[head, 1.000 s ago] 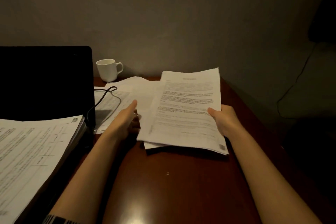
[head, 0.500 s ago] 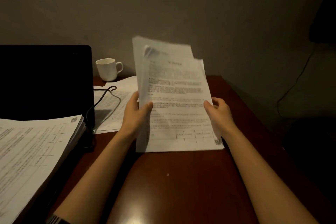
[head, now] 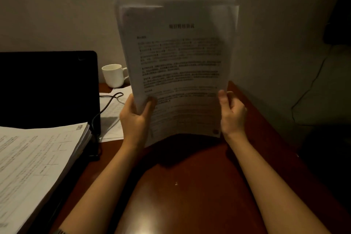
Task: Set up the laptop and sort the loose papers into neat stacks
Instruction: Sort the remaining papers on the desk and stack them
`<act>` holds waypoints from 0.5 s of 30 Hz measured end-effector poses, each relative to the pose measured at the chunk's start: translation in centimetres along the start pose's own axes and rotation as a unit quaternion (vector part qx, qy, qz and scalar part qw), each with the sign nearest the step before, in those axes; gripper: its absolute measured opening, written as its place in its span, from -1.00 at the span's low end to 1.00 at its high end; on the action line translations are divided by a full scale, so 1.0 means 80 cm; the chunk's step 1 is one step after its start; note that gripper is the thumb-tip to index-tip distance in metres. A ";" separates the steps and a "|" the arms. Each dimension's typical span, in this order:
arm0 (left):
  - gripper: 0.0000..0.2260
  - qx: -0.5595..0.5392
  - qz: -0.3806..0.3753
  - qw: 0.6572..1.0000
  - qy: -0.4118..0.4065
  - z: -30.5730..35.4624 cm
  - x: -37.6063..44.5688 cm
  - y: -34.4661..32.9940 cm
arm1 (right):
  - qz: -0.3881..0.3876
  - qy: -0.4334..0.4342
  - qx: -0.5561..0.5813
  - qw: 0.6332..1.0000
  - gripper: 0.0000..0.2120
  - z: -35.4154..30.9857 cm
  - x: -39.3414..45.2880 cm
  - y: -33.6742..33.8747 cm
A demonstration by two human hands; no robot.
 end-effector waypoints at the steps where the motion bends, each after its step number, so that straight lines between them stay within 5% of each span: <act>1: -0.80 -0.012 -0.026 0.999 0.045 -0.013 0.001 -0.004 | -0.014 -0.006 0.031 0.999 -0.83 0.004 0.000 -0.001; 6: -0.93 0.049 -0.072 0.987 0.138 -0.050 -0.001 -0.014 | -0.081 -0.049 0.011 0.995 -0.91 0.022 0.001 -0.021; 11: -0.90 -0.002 0.044 0.978 0.202 -0.067 0.004 0.015 | -0.139 -0.088 0.019 0.986 -0.41 0.036 0.000 -0.028; 13: -0.77 -0.055 0.090 0.968 0.226 -0.072 0.003 0.023 | -0.238 -0.148 -0.097 0.955 -0.40 0.058 -0.006 -0.045; 15: -0.73 -0.093 0.105 0.959 0.248 -0.076 0.003 0.024 | -0.358 -0.157 -0.328 0.860 -0.51 0.083 -0.013 -0.069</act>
Point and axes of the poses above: each hand's wrist, its own x-axis towards the middle knuckle, its own y-axis out of the back of the hand, z = x × y, the point moved 8 cm from there along x, towards the middle knuckle, and after that the axes turned 13 degrees about -z, right-handed, at the moved point
